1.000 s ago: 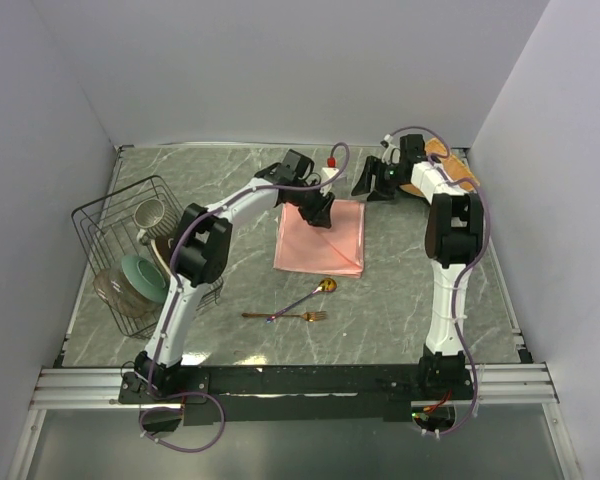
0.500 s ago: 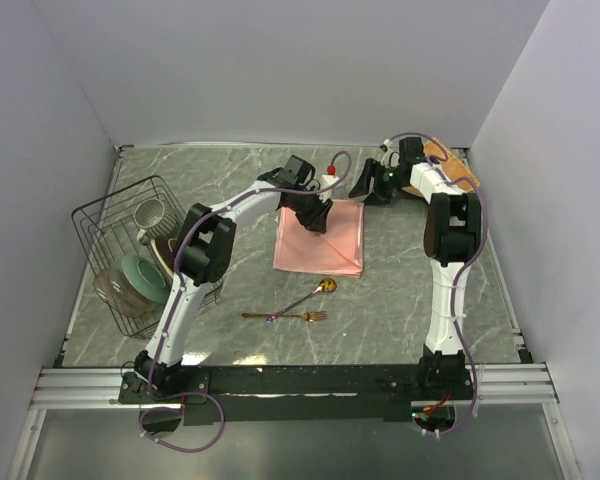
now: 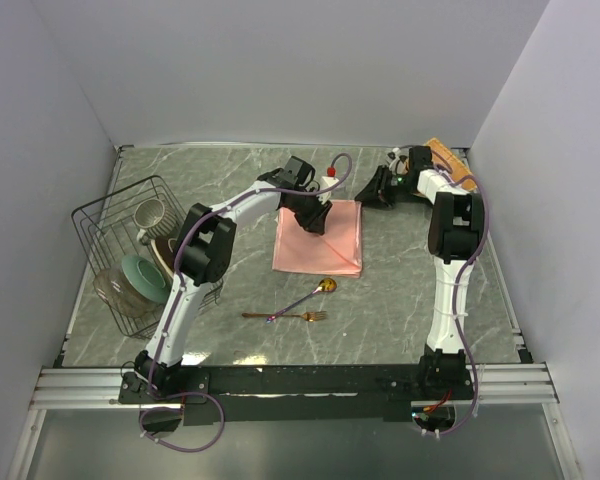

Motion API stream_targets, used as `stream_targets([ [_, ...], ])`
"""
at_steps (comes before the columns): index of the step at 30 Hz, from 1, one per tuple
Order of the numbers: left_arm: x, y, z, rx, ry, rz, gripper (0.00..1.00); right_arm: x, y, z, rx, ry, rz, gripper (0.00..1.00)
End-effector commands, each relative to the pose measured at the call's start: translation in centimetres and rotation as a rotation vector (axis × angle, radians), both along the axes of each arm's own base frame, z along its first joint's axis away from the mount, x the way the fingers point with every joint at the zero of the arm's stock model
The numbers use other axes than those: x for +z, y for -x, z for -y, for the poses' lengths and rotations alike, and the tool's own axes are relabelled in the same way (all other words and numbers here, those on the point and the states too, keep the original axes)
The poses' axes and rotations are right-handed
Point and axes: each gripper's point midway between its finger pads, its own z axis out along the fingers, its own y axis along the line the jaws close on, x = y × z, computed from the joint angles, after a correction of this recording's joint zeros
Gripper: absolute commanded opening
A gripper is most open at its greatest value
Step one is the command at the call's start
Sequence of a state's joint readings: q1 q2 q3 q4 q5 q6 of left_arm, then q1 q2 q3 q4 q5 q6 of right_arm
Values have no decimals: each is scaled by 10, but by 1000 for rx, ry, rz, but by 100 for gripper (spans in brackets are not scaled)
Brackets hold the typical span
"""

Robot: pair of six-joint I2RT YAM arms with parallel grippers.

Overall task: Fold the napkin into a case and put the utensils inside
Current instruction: Pick up the upper triangle-folded napkin from the center of the board.

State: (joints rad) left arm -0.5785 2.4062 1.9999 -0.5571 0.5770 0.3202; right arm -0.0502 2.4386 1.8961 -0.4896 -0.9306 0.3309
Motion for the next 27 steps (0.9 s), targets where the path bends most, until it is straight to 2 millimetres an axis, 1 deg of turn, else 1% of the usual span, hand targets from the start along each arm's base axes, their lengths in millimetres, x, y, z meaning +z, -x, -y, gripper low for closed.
stream_targets([
  [1, 3, -3, 6, -20, 6, 30, 34, 10, 3, -11, 25, -96, -3, 42],
  [2, 2, -3, 6, -19, 6, 28, 34, 10, 3, -10, 17, -105, -15, 50],
  [5, 2, -4, 6, -16, 6, 28, 34, 2, 3, -7, -5, -94, -37, 67],
  [6, 2, -5, 6, -12, 6, 28, 34, 0, 4, -5, -14, -95, -49, 67],
  [7, 2, -4, 6, -11, 6, 26, 34, -1, 4, -5, -15, -100, -53, 64],
  [8, 2, -4, 6, -10, 6, 25, 34, -3, 5, -6, -21, -114, -70, 48],
  [9, 2, -4, 5, -10, 5, 23, 34, -4, 6, -4, -25, -123, -80, 38],
  [10, 2, -3, 5, -10, 5, 20, 34, -3, 5, -6, -22, -132, -69, 32],
  [11, 1, -4, 6, -9, 5, 22, 34, -1, 7, -9, -15, -172, -82, 36],
  [12, 1, -5, 6, -8, 4, 23, 34, 0, 7, -10, -14, -178, -80, 47],
  [13, 1, -4, 6, -8, 4, 22, 34, -3, 6, -8, -21, -173, -86, 65],
  [15, 1, -5, 6, -4, 4, 21, 34, -9, 3, -5, -36, -129, -81, 68],
  [16, 1, -6, 6, -3, 4, 23, 34, -13, 5, -5, -28, -106, -83, 71],
  [18, 3, -6, 6, -1, 5, 22, 34, -14, 2, -4, -37, -89, -80, 75],
  [21, 1, -4, 7, -4, 6, 19, 34, -12, -1, -5, -34, -58, -66, 72],
  [22, 1, -4, 6, -4, 6, 18, 34, -15, -2, -5, -29, -45, -65, 67],
  [23, 1, -4, 6, -5, 6, 16, 34, -14, -2, -9, -16, -38, -56, 64],
  [24, 1, -4, 6, -5, 6, 16, 34, -9, -7, -11, -8, -28, -31, 61],
  [26, 3, -5, 6, -7, 7, 20, 34, -13, -6, -15, 16, -19, -35, 55],
  [27, 3, -5, 6, -10, 6, 21, 34, -8, -10, -16, 19, -17, -28, 53],
])
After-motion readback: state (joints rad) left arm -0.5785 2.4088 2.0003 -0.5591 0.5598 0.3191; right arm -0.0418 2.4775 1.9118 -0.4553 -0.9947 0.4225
